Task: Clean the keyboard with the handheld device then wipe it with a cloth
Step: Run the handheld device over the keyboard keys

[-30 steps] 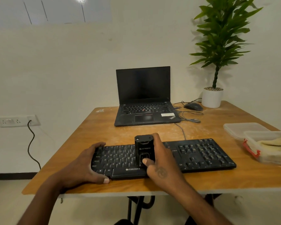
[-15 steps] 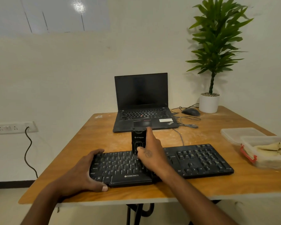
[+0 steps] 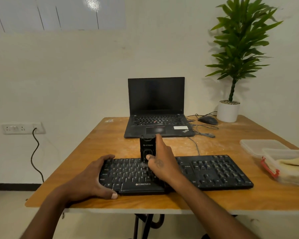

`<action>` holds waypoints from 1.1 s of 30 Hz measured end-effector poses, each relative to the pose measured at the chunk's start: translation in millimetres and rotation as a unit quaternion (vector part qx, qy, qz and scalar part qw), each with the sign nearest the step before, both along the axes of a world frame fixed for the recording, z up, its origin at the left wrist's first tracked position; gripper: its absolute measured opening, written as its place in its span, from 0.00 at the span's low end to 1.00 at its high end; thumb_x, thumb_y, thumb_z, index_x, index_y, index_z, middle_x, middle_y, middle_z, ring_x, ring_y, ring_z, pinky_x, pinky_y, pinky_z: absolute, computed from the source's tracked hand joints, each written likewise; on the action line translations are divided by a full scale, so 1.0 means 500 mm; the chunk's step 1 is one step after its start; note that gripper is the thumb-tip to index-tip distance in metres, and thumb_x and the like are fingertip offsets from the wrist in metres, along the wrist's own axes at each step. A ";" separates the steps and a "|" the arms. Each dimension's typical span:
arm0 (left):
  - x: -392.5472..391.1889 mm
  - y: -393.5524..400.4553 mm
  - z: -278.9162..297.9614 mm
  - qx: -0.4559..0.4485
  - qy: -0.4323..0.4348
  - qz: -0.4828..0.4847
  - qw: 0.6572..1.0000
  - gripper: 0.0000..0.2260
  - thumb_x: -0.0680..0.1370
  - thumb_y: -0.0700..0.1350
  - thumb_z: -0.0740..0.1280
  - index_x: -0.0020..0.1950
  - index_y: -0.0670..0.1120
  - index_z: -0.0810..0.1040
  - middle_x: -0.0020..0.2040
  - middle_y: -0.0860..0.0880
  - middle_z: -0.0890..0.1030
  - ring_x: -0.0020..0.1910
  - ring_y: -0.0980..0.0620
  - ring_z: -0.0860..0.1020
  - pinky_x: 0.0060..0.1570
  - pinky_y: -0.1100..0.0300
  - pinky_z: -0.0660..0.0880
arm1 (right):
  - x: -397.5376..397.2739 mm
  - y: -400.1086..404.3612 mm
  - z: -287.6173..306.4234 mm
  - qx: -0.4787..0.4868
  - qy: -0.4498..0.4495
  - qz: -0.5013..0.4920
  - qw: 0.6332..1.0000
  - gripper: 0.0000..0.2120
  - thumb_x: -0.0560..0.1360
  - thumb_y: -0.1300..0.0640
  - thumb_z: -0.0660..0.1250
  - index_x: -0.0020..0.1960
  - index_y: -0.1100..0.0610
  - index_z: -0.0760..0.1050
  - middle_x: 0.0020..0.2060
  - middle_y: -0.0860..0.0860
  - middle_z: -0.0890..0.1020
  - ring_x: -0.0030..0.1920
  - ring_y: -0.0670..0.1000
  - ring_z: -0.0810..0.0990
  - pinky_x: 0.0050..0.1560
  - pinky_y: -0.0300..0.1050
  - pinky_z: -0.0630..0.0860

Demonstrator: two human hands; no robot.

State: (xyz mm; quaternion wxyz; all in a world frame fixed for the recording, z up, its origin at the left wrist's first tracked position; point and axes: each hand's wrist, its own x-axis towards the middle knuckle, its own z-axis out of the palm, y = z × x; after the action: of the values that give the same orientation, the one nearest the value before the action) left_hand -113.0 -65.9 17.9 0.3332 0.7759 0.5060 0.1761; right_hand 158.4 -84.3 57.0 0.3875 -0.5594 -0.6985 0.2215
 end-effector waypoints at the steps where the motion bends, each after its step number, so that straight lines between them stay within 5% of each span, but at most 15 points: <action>1: 0.000 0.000 0.001 0.000 0.000 -0.001 1.000 0.54 0.58 0.65 0.84 0.75 0.71 0.54 0.70 0.61 0.64 0.66 0.56 0.70 0.64 0.57 0.74 | 0.001 0.009 0.001 -0.001 -0.002 0.000 1.000 0.19 0.78 0.66 0.68 0.62 0.55 0.62 0.35 0.47 0.71 0.32 0.43 0.70 0.27 0.35 0.66; 7: 0.002 -0.004 0.005 0.011 0.000 0.000 1.000 0.55 0.57 0.66 0.83 0.76 0.69 0.54 0.69 0.63 0.64 0.65 0.58 0.70 0.61 0.61 0.73 | 0.021 -0.056 -0.009 -0.002 0.044 0.076 0.996 0.21 0.78 0.56 0.70 0.68 0.50 0.68 0.54 0.42 0.79 0.52 0.42 0.79 0.48 0.40 0.80; 12: 0.003 -0.005 0.005 0.011 -0.002 -0.001 1.000 0.55 0.56 0.67 0.82 0.75 0.69 0.54 0.68 0.63 0.64 0.65 0.58 0.70 0.61 0.60 0.73 | 0.048 -0.103 -0.027 0.005 0.058 0.132 0.990 0.22 0.76 0.56 0.74 0.68 0.49 0.73 0.58 0.42 0.81 0.59 0.40 0.79 0.57 0.41 0.80; 15: 0.003 -0.005 0.003 0.009 0.000 0.002 1.000 0.55 0.57 0.66 0.83 0.76 0.69 0.54 0.68 0.63 0.64 0.65 0.58 0.69 0.62 0.60 0.73 | 0.050 -0.070 -0.025 0.013 0.053 0.119 0.991 0.22 0.76 0.55 0.74 0.68 0.49 0.72 0.58 0.42 0.81 0.59 0.40 0.79 0.55 0.42 0.81; 19: -0.001 -0.004 0.002 0.010 0.003 0.000 1.000 0.54 0.59 0.64 0.84 0.76 0.70 0.53 0.69 0.62 0.63 0.66 0.57 0.69 0.63 0.59 0.73 | 0.040 -0.001 -0.013 0.045 0.050 0.092 0.993 0.21 0.76 0.58 0.73 0.67 0.52 0.72 0.55 0.42 0.81 0.51 0.34 0.80 0.47 0.32 0.79; 24: 0.000 -0.004 0.003 0.013 0.002 0.000 1.000 0.55 0.58 0.65 0.84 0.76 0.69 0.54 0.69 0.62 0.63 0.66 0.58 0.69 0.65 0.58 0.73 | 0.037 0.043 -0.004 0.048 0.014 0.056 0.997 0.24 0.75 0.58 0.74 0.68 0.55 0.71 0.59 0.49 0.81 0.58 0.46 0.80 0.51 0.40 0.80; 27: 0.001 -0.004 0.002 0.021 0.003 -0.001 1.000 0.55 0.58 0.65 0.83 0.76 0.69 0.54 0.69 0.63 0.64 0.66 0.59 0.69 0.66 0.57 0.72 | 0.039 0.016 -0.003 0.052 0.028 0.080 0.995 0.23 0.75 0.58 0.75 0.67 0.52 0.72 0.53 0.38 0.79 0.52 0.33 0.79 0.45 0.30 0.76; 33: -0.002 -0.001 -0.001 0.025 0.006 0.001 1.000 0.54 0.58 0.66 0.83 0.76 0.70 0.54 0.70 0.62 0.64 0.66 0.59 0.69 0.68 0.54 0.72 | 0.045 -0.064 -0.018 0.049 -0.015 0.141 0.989 0.24 0.72 0.52 0.78 0.65 0.47 0.75 0.55 0.42 0.83 0.55 0.40 0.81 0.52 0.42 0.81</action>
State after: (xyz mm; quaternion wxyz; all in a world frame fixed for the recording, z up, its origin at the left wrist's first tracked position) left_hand -113.9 -66.2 17.5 0.3103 0.7847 0.5039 0.1842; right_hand 180.7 -116.2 47.9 0.3688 -0.4393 -0.7859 0.2308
